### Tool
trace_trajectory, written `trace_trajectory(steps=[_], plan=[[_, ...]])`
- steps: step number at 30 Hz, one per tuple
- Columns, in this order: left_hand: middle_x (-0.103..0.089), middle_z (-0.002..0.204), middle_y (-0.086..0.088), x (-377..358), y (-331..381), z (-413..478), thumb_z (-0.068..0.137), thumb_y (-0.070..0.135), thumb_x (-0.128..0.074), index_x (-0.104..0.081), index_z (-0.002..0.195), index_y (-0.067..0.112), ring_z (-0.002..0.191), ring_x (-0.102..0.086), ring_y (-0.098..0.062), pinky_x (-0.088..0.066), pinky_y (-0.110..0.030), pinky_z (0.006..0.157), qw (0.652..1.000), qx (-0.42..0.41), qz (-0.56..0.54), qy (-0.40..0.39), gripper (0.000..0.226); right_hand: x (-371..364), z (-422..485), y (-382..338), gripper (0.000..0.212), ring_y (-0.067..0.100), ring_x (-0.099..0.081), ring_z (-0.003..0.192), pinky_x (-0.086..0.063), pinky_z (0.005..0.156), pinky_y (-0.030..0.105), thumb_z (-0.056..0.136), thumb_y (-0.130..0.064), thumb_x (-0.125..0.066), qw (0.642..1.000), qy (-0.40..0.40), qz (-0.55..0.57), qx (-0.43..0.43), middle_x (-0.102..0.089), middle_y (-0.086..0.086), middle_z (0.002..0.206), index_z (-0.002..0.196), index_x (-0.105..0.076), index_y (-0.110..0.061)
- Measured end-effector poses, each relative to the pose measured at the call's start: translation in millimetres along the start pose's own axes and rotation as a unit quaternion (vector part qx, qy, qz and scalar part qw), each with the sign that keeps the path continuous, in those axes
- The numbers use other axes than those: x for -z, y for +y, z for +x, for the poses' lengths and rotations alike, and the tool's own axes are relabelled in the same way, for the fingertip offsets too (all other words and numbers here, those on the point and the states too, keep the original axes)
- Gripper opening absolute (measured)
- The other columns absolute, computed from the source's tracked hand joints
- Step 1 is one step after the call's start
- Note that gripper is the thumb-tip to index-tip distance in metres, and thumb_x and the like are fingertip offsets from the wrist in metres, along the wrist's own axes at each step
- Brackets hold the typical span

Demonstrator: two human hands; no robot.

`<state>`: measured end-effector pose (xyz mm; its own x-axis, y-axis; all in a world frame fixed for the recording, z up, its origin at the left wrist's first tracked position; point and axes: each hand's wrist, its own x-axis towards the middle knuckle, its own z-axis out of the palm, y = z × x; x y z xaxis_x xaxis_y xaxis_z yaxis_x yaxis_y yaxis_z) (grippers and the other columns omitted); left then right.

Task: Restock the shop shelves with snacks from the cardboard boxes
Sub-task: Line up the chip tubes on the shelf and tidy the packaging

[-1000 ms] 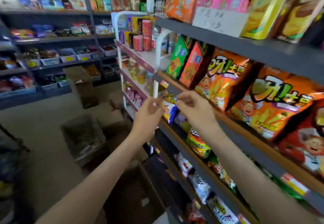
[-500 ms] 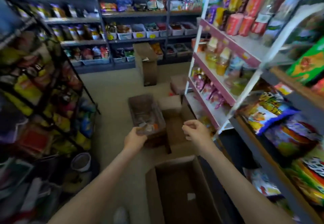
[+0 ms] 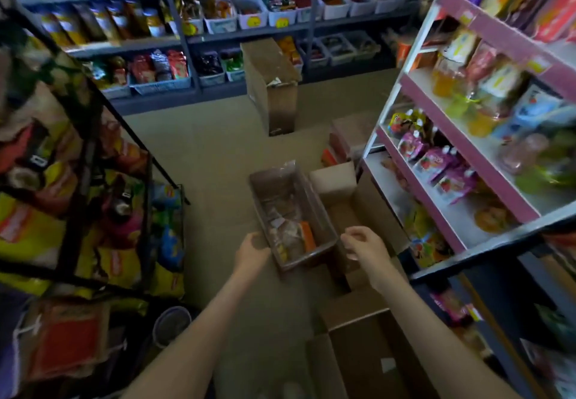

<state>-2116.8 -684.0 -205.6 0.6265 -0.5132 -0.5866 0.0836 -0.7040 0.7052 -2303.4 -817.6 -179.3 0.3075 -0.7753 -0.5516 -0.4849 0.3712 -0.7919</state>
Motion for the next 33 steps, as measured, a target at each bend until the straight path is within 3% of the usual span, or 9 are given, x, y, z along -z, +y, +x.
trace_trajectory(steps=[7, 10, 14, 16, 19, 22, 25, 29, 33], plan=[[-0.061, 0.123, -0.018, -44.1, 6.5, 110.0, 0.088, 0.009, -0.066, -0.047, 0.134, 0.007, 0.113, -0.058, -0.035, -0.044, -0.031, 0.085, 0.997, 0.055, 0.031, -0.042, 0.049, -16.3, 122.3, 21.0, 0.01, 0.022, -0.06, 0.099, -0.051, 0.094, 0.042, 0.092, -0.023, -0.064, 0.996, 0.03, -0.041, -0.072, -0.062, 0.001, 0.102, 0.096, -0.057, -0.029], [-0.063, 0.119, -0.017, -69.2, 3.1, 178.5, 0.083, 0.018, -0.072, -0.05, 0.131, 0.009, 0.109, -0.06, -0.035, -0.045, -0.031, 0.083, 0.996, 0.079, 0.007, -0.05, 0.053, -43.3, 200.1, 36.3, 0.013, 0.018, -0.059, 0.095, -0.051, 0.092, 0.041, 0.09, -0.024, -0.066, 0.992, 0.031, -0.061, -0.109, -0.062, -0.002, 0.099, 0.099, -0.057, -0.027], [-0.059, 0.105, -0.016, -117.3, -21.4, 286.0, 0.082, -0.005, -0.068, -0.05, 0.115, 0.007, 0.086, -0.056, -0.025, -0.046, -0.012, 0.061, 0.991, 0.109, -0.042, -0.06, 0.039, -85.1, 312.7, 72.9, 0.019, 0.011, -0.056, 0.087, -0.047, 0.079, 0.03, 0.091, -0.02, -0.063, 0.985, 0.018, -0.111, -0.131, -0.058, -0.009, 0.089, 0.107, -0.054, -0.023], [-0.063, 0.11, -0.015, -152.6, -50.3, 347.6, 0.072, 0.009, -0.073, -0.052, 0.111, 0.019, 0.097, -0.06, -0.028, -0.052, -0.025, 0.079, 0.989, 0.126, -0.045, -0.063, 0.046, -108.0, 368.6, 107.1, 0.017, 0.016, -0.058, 0.092, -0.049, 0.088, 0.036, 0.091, -0.019, -0.061, 0.979, 0.008, -0.147, -0.138, -0.057, -0.008, 0.088, 0.105, -0.054, -0.026], [-0.06, 0.124, -0.013, -207.2, -103.0, 432.7, 0.082, 0.022, -0.068, -0.044, 0.138, 0.026, 0.112, -0.058, -0.033, -0.049, -0.037, 0.093, 0.983, 0.173, 0.008, -0.06, 0.061, -144.5, 445.5, 172.9, 0.021, 0.024, -0.06, 0.097, -0.049, 0.09, 0.044, 0.089, -0.015, -0.064, 0.975, -0.002, -0.167, -0.146, -0.06, 0.001, 0.096, 0.095, -0.051, -0.031], [-0.036, 0.144, -0.018, -257.1, -151.5, 504.8, 0.091, 0.033, -0.06, -0.02, 0.151, 0.029, 0.129, -0.041, -0.037, -0.039, -0.04, 0.102, 0.968, 0.241, 0.051, -0.04, 0.072, -180.7, 517.0, 247.4, 0.032, 0.028, -0.061, 0.103, -0.05, 0.087, 0.04, 0.089, -0.022, -0.065, 0.969, -0.016, -0.192, -0.154, -0.063, 0.012, 0.111, 0.117, -0.056, -0.01], [-0.018, 0.156, -0.017, -301.6, -205.8, 559.5, 0.09, 0.041, -0.058, -0.008, 0.153, 0.03, 0.141, -0.021, -0.036, -0.027, -0.042, 0.114, 0.969, 0.228, 0.089, -0.013, 0.082, -209.0, 575.4, 312.1, 0.057, 0.033, -0.055, 0.118, -0.046, 0.096, 0.038, 0.085, -0.029, -0.067, 0.958, -0.018, -0.223, -0.178, -0.057, 0.018, 0.126, 0.134, -0.049, -0.006], [-0.008, 0.153, -0.024, -339.5, -265.2, 604.4, 0.087, 0.043, -0.061, 0.001, 0.152, 0.035, 0.136, -0.024, -0.044, -0.028, -0.047, 0.11, 0.952, 0.258, 0.165, -0.002, 0.091, -238.4, 619.8, 362.7, 0.084, 0.035, -0.033, 0.136, -0.031, 0.11, 0.04, 0.085, -0.025, -0.067, 0.937, -0.01, -0.297, -0.186, -0.032, 0.018, 0.148, 0.152, -0.018, -0.01], [-0.004, 0.149, -0.022, -357.3, -280.8, 612.7, 0.086, 0.033, -0.064, 0.008, 0.151, 0.04, 0.128, -0.024, -0.042, -0.029, -0.05, 0.105, 0.931, 0.293, 0.214, 0.036, 0.098, -248.9, 635.1, 387.6, 0.092, 0.034, -0.028, 0.134, -0.031, 0.105, 0.044, 0.087, -0.031, -0.063, 0.894, 0.01, -0.425, -0.137, -0.021, 0.011, 0.151, 0.154, -0.001, -0.019]])
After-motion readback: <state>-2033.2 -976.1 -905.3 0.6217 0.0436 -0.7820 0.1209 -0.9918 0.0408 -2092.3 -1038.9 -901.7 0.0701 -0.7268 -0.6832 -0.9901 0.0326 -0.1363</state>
